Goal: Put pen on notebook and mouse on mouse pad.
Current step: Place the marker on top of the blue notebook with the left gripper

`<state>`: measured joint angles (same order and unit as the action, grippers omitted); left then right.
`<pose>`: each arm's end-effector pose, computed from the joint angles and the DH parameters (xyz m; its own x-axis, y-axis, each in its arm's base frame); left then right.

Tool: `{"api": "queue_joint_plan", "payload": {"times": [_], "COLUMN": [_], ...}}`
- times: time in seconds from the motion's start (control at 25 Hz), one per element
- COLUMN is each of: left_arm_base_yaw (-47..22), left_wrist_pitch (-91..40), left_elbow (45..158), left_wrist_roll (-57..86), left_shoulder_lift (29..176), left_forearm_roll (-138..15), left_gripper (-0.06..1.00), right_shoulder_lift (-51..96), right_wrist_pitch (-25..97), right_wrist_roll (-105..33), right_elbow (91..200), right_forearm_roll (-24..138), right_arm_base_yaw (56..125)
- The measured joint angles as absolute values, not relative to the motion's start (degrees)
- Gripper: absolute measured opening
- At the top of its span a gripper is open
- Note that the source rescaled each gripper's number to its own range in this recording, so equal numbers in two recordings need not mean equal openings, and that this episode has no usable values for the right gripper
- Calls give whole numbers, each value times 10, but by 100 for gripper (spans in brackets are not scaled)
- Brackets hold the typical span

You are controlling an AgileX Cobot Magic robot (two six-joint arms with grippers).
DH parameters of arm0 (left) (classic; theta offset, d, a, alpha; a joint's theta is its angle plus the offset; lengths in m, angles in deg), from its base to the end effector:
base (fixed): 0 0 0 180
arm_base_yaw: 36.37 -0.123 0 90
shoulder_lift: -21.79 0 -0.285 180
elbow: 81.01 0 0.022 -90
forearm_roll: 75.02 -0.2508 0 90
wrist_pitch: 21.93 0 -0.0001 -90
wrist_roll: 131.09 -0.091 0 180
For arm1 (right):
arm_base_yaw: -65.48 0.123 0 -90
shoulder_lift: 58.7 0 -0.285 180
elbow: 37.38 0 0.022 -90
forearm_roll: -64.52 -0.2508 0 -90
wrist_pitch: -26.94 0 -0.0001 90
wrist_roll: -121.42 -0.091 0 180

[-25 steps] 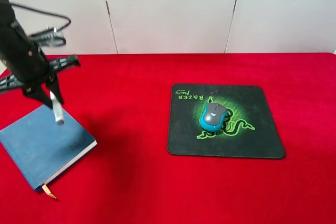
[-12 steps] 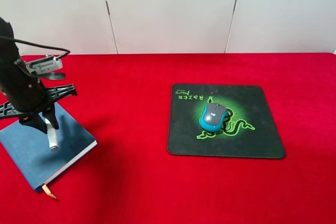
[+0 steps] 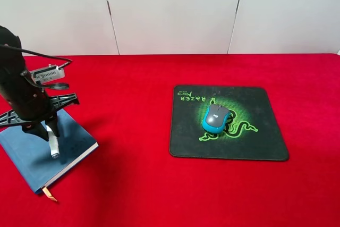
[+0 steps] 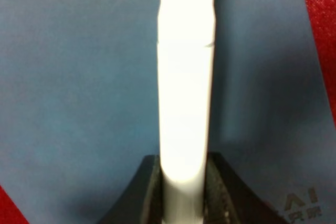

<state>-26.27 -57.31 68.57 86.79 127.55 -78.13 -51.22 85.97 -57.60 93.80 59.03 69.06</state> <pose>0.2764 -0.0463 0.1416 -0.8930 -0.4282 -0.1383 -0.4240 0.9037 -0.0600 -0.0046 0.0072 0.2788 -0.4293 0.0054 -0.9031 -0.1225 0.9904 0.0642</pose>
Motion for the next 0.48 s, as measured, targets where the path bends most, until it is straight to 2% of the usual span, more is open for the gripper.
{"api": "queue_joint_plan", "payload": {"times": [0.36, 0.44, 0.48], "left_arm_base_yaw": [-263, -263, -263], "left_wrist_pitch": [-575, -578, -579], "left_elbow": [686, 686, 686], "left_wrist_roll": [882, 882, 882], "left_shoulder_lift": [1276, 1276, 1276], "left_forearm_roll": [-781, -781, -782], "left_gripper": [0, 8, 19], "right_shoulder_lift": [-512, -512, -512], "right_wrist_pitch": [860, 860, 860], "right_wrist_roll": [-576, -576, -576], "right_elbow": [938, 938, 938], "right_forearm_roll": [590, 590, 590], "right_arm_base_yaw": [691, 691, 691]}}
